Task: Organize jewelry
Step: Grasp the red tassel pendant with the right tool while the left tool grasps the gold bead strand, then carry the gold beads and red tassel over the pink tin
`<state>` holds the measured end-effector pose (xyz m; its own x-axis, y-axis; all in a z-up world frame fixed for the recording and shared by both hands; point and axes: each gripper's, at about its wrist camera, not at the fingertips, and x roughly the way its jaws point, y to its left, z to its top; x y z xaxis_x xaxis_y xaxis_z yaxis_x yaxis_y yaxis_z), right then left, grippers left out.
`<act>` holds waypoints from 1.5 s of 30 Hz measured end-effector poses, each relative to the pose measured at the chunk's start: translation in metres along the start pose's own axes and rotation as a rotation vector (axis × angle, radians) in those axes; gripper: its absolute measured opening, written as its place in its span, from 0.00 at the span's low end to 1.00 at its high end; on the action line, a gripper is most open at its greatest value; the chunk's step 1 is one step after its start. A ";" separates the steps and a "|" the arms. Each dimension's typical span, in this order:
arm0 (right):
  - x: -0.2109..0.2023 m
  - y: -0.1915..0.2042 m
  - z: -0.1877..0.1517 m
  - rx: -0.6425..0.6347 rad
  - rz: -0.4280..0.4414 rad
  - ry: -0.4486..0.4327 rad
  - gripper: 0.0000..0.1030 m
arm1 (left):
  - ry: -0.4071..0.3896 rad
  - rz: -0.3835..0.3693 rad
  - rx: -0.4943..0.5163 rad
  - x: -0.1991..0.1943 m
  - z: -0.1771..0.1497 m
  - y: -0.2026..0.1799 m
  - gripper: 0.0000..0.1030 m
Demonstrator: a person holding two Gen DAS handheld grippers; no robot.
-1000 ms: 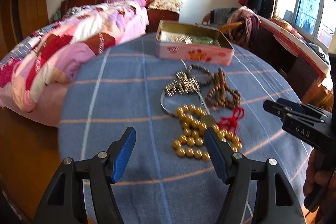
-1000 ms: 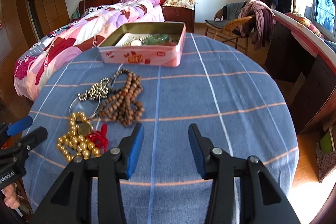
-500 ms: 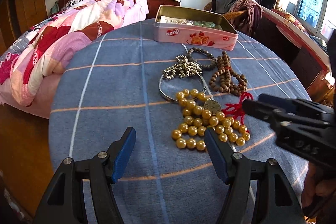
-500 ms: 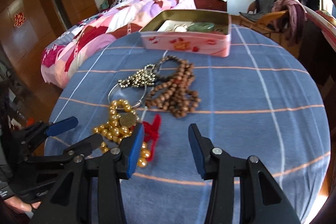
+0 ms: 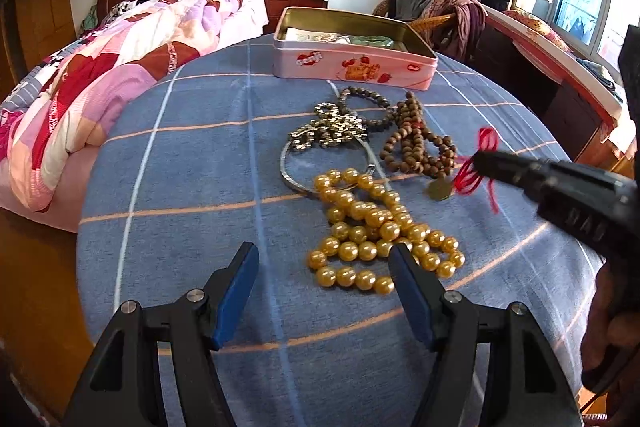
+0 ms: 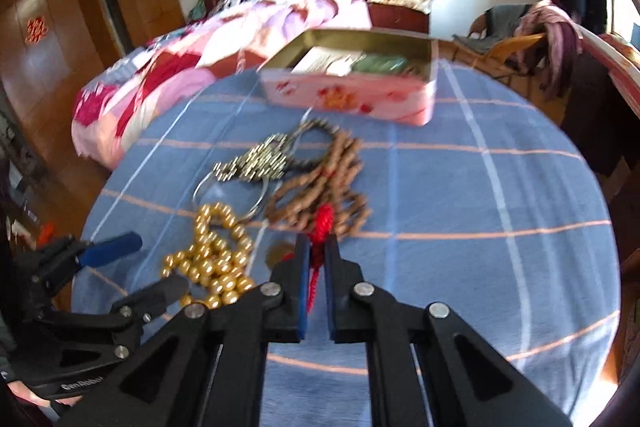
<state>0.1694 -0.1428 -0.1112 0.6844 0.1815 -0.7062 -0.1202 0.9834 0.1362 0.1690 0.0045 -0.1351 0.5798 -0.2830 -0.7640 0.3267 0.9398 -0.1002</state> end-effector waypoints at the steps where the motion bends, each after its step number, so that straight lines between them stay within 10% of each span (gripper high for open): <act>1: -0.002 -0.003 0.002 0.013 -0.004 -0.006 0.10 | 0.002 -0.007 0.001 0.001 0.001 -0.002 0.66; 17: -0.013 -0.022 0.006 0.083 -0.008 -0.027 0.10 | 0.032 -0.044 -0.037 0.025 0.017 -0.023 0.66; 22: -0.014 -0.023 0.007 0.087 -0.003 -0.030 0.10 | 0.037 -0.141 -0.036 0.023 0.016 -0.021 0.20; 45: -0.031 -0.034 0.026 0.131 0.041 -0.112 0.10 | -0.187 -0.163 -0.023 -0.041 0.033 -0.001 0.09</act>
<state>0.1705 -0.1822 -0.0756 0.7573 0.2125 -0.6176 -0.0602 0.9643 0.2579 0.1700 0.0091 -0.0827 0.6495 -0.4601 -0.6054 0.4115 0.8822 -0.2290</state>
